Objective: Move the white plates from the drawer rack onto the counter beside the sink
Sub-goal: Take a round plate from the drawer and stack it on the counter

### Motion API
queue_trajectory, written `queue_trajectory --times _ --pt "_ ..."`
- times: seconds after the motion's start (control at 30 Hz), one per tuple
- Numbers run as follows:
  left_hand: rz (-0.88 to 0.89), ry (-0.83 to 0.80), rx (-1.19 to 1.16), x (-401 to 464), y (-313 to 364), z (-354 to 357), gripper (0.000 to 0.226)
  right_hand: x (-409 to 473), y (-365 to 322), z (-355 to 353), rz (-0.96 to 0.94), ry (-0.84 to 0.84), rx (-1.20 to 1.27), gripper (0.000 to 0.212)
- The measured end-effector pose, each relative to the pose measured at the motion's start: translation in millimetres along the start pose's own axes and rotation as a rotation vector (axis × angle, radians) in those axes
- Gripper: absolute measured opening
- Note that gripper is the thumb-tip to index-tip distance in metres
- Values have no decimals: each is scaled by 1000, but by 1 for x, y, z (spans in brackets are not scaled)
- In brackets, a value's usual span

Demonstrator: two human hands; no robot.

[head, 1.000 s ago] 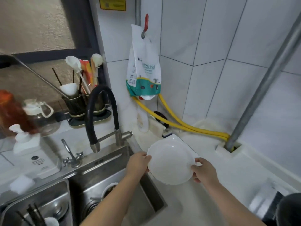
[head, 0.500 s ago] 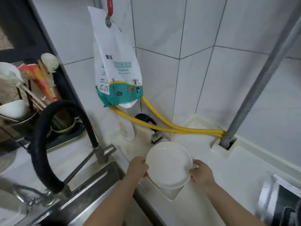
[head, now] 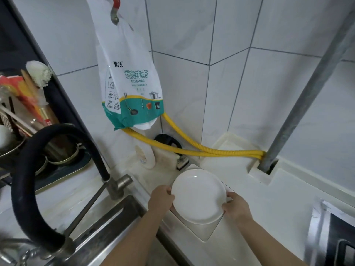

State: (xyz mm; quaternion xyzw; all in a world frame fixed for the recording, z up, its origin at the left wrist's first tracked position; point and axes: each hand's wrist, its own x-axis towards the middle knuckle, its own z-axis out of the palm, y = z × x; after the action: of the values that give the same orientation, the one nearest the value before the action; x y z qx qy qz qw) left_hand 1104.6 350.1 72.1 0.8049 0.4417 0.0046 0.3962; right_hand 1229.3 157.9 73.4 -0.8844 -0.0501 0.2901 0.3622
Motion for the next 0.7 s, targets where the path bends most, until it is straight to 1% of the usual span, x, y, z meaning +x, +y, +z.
queue_trajectory --times 0.27,0.43,0.6,0.7 --pt "-5 -4 -16 1 -4 3 27 3 0 4 -16 9 -46 51" --pt "-2 -19 -24 2 -6 3 24 5 0 7 -22 18 -113 46" --pt "36 11 58 1 -6 3 26 3 -1 8 -29 10 -171 43" --pt "44 31 47 -4 -7 5 25 -1 -3 8 -57 8 -222 42"
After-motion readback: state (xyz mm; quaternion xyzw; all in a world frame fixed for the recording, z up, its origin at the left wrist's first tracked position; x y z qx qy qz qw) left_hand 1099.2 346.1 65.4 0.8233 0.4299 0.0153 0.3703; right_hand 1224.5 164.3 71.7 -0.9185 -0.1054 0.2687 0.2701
